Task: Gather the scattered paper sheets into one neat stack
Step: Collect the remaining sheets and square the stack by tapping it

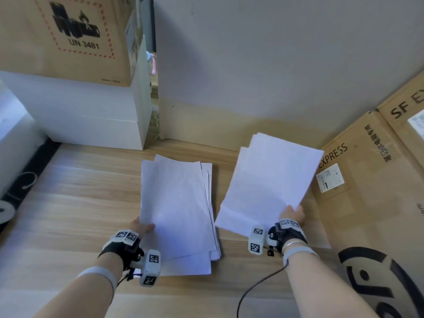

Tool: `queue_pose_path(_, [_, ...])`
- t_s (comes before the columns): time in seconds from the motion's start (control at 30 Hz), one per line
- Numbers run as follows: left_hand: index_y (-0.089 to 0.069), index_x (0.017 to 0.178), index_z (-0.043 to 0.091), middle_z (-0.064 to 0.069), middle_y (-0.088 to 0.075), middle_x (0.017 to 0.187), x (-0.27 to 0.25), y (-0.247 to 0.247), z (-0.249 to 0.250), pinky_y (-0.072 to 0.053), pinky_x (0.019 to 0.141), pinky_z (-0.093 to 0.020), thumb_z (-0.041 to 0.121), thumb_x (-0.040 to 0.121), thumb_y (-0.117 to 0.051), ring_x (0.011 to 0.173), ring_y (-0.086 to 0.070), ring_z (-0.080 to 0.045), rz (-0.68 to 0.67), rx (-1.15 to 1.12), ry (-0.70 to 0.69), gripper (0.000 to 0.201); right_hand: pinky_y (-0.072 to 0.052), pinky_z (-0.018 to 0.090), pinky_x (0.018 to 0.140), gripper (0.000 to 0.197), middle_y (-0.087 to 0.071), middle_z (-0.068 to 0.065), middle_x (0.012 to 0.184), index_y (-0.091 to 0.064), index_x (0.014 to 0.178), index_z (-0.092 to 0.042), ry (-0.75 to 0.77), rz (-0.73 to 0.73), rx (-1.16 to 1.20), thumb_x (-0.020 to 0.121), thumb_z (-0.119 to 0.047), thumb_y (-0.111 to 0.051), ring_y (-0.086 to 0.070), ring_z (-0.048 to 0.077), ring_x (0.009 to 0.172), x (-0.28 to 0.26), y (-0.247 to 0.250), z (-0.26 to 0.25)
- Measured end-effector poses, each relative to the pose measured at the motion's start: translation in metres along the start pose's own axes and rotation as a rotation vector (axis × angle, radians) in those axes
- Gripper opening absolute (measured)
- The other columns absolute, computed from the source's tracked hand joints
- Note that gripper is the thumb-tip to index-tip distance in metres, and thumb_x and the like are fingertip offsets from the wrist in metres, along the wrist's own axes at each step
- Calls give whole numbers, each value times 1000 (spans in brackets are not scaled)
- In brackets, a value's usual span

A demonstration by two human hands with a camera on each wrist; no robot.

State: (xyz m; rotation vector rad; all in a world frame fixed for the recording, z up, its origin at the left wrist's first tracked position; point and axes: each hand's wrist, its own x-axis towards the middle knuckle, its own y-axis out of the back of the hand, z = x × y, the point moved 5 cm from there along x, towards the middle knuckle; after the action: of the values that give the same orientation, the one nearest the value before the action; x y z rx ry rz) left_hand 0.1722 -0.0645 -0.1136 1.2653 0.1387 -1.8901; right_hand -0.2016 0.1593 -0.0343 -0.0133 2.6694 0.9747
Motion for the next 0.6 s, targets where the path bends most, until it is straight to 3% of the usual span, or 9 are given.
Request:
queue_pose_path(0.07, [-41, 136, -6, -29, -51, 134, 1, -1, 1, -41, 103, -45, 2, 86, -59, 122, -51, -42, -1, -16, 9, 53, -45, 40, 92, 37, -57, 23, 128, -49, 130, 0, -1, 1, 46, 94, -7, -40, -56, 39, 114, 1, 0, -5])
queue_pose_path(0.17, [-41, 136, -6, -29, -49, 136, 2, -1, 3, -39, 102, -44, -1, 87, -58, 124, -49, -42, -5, -20, 3, 52, -45, 39, 89, 36, -58, 24, 127, -52, 127, 3, 48, -133, 24, 92, -4, -41, -58, 36, 109, -10, -26, -8])
queue_pose_path(0.27, [-43, 135, -7, -29, -48, 137, 5, -2, 3, -38, 103, -45, -3, 87, -56, 124, -48, -43, -17, -54, 11, 50, -36, 28, 79, 37, -57, 25, 127, -50, 128, 5, 87, -313, -25, 93, 0, -39, -52, 25, 96, -39, -61, -1])
queue_pose_path(0.33, [-44, 133, -9, -31, -47, 137, 5, -1, 3, -36, 105, -45, -1, 88, -54, 125, -46, -43, -27, -142, 30, 46, -31, 21, 78, 39, -53, 22, 131, -45, 132, 4, 102, -434, -94, 94, 0, -38, -54, 30, 108, -64, -80, 6])
queue_pose_path(0.43, [-33, 142, -1, -23, -34, 149, -1, -3, 7, -25, 114, -43, 31, 92, -49, 137, -34, -37, -95, -298, 60, 61, -38, 24, 85, 41, -50, 20, 136, -39, 137, -2, 102, -605, -258, 96, -6, -39, -51, 33, 122, -91, -113, 27])
queue_pose_path(0.5, [-27, 145, 5, -14, -30, 152, -1, -6, 11, -19, 117, -42, 57, 76, -58, 142, -27, -32, -178, -270, 20, 92, -40, 33, 96, 45, -48, 19, 139, -37, 139, -4, 107, -691, -315, 95, -4, -38, -51, 32, 122, -105, -131, 36])
queue_pose_path(0.53, [-31, 144, 5, -11, -34, 149, 1, -7, 13, -21, 117, -41, 59, 68, -65, 140, -31, -31, -200, -202, -20, 100, -41, 35, 97, 45, -50, 18, 136, -38, 137, -6, 127, -721, -326, 93, -3, -39, -53, 32, 118, -111, -138, 36])
queue_pose_path(0.6, [-41, 138, 0, -19, -46, 143, 7, -9, 12, -32, 113, -45, 35, 70, -76, 131, -44, -36, -167, -118, -60, 84, -43, 32, 92, 50, -55, 14, 130, -38, 137, -11, 160, -780, -314, 89, -2, -45, -57, 27, 105, -123, -148, 32])
